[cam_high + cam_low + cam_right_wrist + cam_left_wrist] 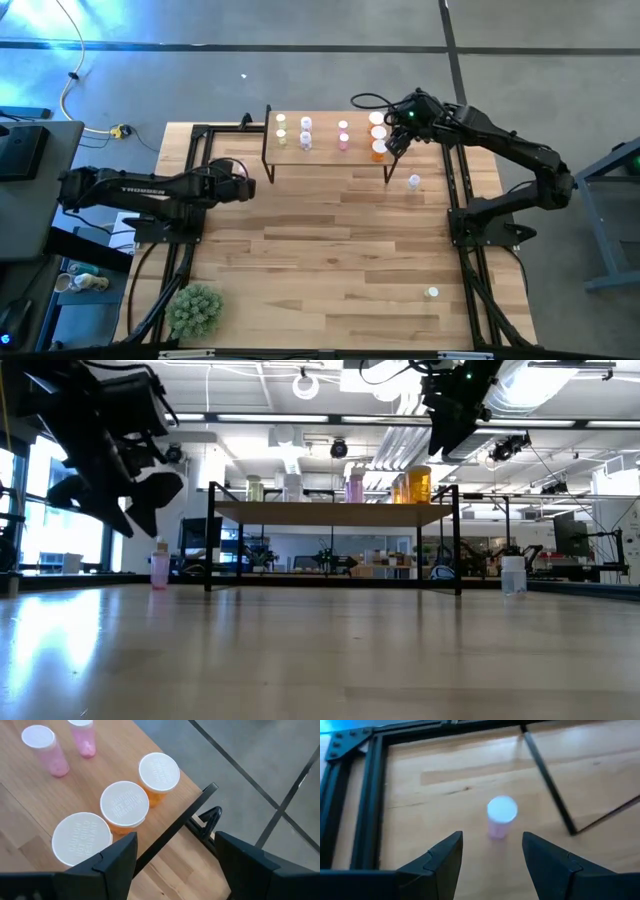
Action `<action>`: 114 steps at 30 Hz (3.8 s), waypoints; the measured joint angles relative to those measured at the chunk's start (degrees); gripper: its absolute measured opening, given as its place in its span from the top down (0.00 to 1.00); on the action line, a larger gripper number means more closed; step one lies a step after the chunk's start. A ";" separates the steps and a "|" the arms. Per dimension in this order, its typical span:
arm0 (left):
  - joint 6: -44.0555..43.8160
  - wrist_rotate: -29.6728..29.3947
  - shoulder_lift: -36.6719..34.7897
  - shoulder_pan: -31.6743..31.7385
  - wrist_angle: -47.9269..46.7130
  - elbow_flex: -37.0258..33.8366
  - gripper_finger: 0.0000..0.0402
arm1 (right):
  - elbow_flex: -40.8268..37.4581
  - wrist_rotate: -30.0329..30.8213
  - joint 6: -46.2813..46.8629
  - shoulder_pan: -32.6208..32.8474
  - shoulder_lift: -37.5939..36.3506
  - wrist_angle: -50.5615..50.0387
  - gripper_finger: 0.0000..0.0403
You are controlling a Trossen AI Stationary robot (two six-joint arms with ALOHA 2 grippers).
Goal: Pick and place medicine bottles onto shelf by color
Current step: Put the pink pill bottle aligned with the other pink pill bottles on the shelf
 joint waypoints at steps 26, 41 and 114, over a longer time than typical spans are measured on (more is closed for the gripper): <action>10.04 1.64 14.96 11.24 15.05 0.07 0.51 | 0.00 -0.48 1.49 0.02 0.04 -0.09 0.36; 12.64 2.45 17.49 12.55 18.64 0.09 0.59 | 0.00 -0.47 1.49 0.01 0.04 -0.09 0.36; 59.59 24.04 0.63 -0.45 24.72 25.92 0.72 | -1.66 -18.73 3.75 11.86 0.16 9.24 0.36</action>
